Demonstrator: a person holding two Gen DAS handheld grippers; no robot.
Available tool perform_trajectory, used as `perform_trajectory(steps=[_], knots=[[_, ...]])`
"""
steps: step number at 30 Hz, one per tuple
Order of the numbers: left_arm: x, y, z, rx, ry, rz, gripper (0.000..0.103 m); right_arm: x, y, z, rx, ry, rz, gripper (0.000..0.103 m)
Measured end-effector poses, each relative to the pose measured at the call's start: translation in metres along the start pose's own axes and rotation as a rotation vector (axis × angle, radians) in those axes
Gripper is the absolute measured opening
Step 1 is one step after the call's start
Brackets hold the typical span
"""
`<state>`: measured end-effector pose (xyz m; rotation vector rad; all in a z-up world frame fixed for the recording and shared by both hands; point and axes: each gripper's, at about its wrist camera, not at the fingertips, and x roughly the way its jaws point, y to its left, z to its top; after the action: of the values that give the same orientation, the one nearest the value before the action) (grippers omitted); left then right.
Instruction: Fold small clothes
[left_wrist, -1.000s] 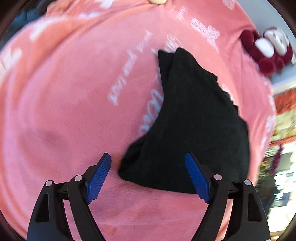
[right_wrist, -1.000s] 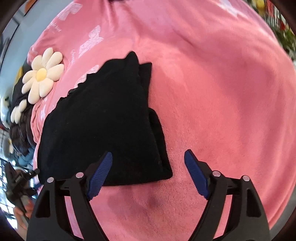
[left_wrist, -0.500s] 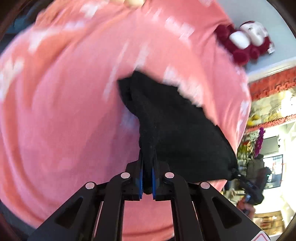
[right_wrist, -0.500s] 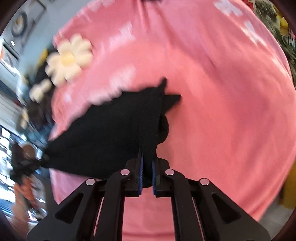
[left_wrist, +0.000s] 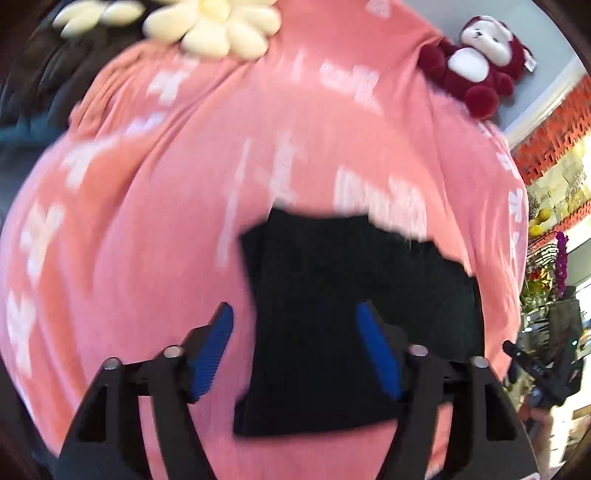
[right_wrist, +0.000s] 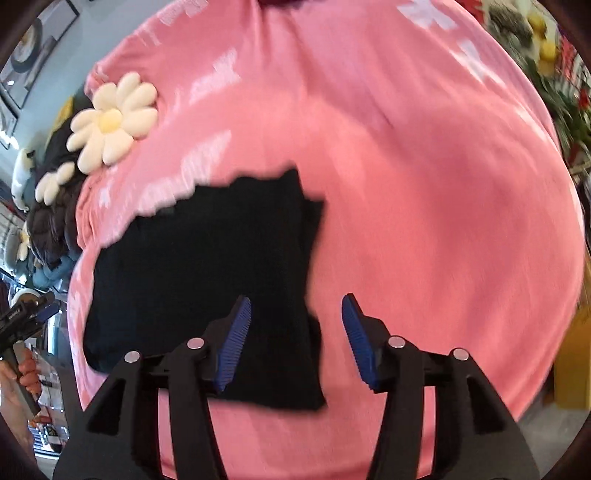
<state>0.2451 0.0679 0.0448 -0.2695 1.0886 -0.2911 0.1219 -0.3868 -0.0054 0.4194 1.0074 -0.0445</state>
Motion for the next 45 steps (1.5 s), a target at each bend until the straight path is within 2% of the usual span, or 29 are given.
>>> perform_trajectory(steps=[2, 6, 7, 8, 9, 11, 12, 14, 15, 16, 18, 19, 21, 22, 23, 24, 25, 26, 28, 31, 32, 33, 34, 36, 38, 39, 40, 43, 45], knots=[[0.03, 0.002, 0.018, -0.009, 0.028, 0.02, 0.068, 0.02, 0.004, 0.022, -0.017, 0.0, -0.021, 0.05], [0.093, 0.022, 0.039, -0.14, 0.144, 0.0, 0.066, 0.066, 0.006, 0.048, -0.03, 0.043, -0.049, 0.053], [0.101, 0.024, 0.039, -0.148, 0.151, -0.002, 0.054, 0.076, 0.007, 0.051, -0.039, 0.054, -0.049, 0.038], [0.107, 0.023, 0.04, -0.135, 0.148, -0.029, 0.012, 0.079, 0.008, 0.054, -0.045, 0.066, -0.046, 0.003], [0.108, 0.022, 0.038, -0.126, 0.151, -0.039, 0.003, 0.074, 0.012, 0.055, -0.045, 0.049, -0.038, 0.001], [0.079, 0.018, 0.04, -0.096, 0.05, -0.114, 0.003, 0.029, 0.024, 0.058, -0.071, -0.072, 0.033, 0.001], [0.059, 0.01, 0.044, -0.044, -0.008, -0.131, 0.003, 0.014, 0.028, 0.059, -0.082, -0.11, 0.039, 0.001], [0.044, 0.003, 0.051, -0.008, -0.049, -0.13, 0.003, -0.008, 0.028, 0.062, -0.091, -0.174, 0.04, 0.001], [0.049, 0.003, 0.054, -0.014, -0.048, -0.107, 0.004, -0.002, 0.025, 0.066, -0.086, -0.171, 0.02, 0.001], [0.059, 0.003, 0.056, -0.013, -0.03, -0.079, 0.004, 0.02, 0.019, 0.07, -0.089, -0.118, -0.018, 0.003], [0.101, 0.008, 0.053, 0.003, 0.075, 0.032, 0.014, 0.068, 0.0, 0.068, -0.038, 0.012, -0.09, 0.006], [0.113, 0.012, 0.048, -0.001, 0.132, 0.094, 0.014, 0.082, -0.009, 0.063, 0.0, 0.062, -0.115, 0.006], [0.105, 0.019, 0.036, -0.033, 0.142, 0.083, 0.014, 0.065, -0.017, 0.048, 0.042, 0.021, -0.091, 0.006], [0.086, 0.023, 0.026, -0.048, 0.092, 0.052, 0.016, 0.049, -0.02, 0.037, 0.059, -0.01, -0.063, 0.011], [0.074, 0.025, 0.018, -0.047, 0.071, 0.052, 0.031, 0.034, -0.023, 0.023, 0.07, -0.03, -0.044, 0.033], [0.063, 0.028, 0.011, -0.045, 0.061, 0.061, 0.046, 0.025, -0.024, 0.011, 0.073, -0.044, -0.044, 0.047], [0.05, 0.033, -0.002, -0.052, 0.04, 0.065, 0.047, 0.013, -0.023, -0.006, 0.065, -0.058, -0.051, 0.06], [0.04, 0.037, -0.016, -0.062, 0.039, 0.052, 0.047, 0.007, -0.022, -0.022, 0.047, -0.045, -0.052, 0.06], [0.036, 0.044, -0.039, -0.093, 0.09, 0.006, 0.048, -0.001, -0.023, -0.046, 0.053, -0.006, -0.049, 0.06], [0.04, 0.041, -0.079, -0.113, 0.153, -0.018, 0.048, 0.005, -0.015, -0.073, 0.042, 0.058, -0.014, 0.06], [0.044, 0.037, -0.089, -0.103, 0.166, -0.016, 0.048, 0.016, -0.009, -0.082, 0.009, 0.089, -0.024, 0.052], [0.05, 0.033, -0.101, -0.094, 0.191, -0.001, 0.04, 0.025, -0.005, -0.087, -0.007, 0.122, -0.032, 0.034], [0.053, 0.031, -0.105, -0.088, 0.204, 0.017, 0.032, 0.032, -0.004, -0.09, -0.011, 0.155, -0.072, 0.003], [0.047, 0.031, -0.109, -0.074, 0.196, 0.062, 0.012, 0.021, -0.005, -0.093, -0.007, 0.116, -0.089, 0.003], [0.044, 0.041, -0.113, -0.095, 0.219, 0.075, 0.011, 0.026, -0.009, -0.098, -0.039, 0.142, -0.143, 0.007], [0.045, 0.045, -0.115, -0.099, 0.234, 0.075, 0.011, 0.022, -0.008, -0.098, -0.027, 0.142, -0.15, 0.012], [0.041, 0.047, -0.116, -0.095, 0.237, 0.08, 0.011, 0.015, -0.006, -0.096, -0.015, 0.126, -0.146, 0.012], [0.021, 0.031, -0.106, -0.059, 0.178, 0.098, 0.011, -0.017, 0.023, -0.08, -0.057, -0.005, -0.139, 0.012], [0.012, 0.007, -0.098, -0.006, 0.126, 0.098, 0.013, -0.015, 0.039, -0.069, -0.09, -0.027, -0.108, 0.012]])
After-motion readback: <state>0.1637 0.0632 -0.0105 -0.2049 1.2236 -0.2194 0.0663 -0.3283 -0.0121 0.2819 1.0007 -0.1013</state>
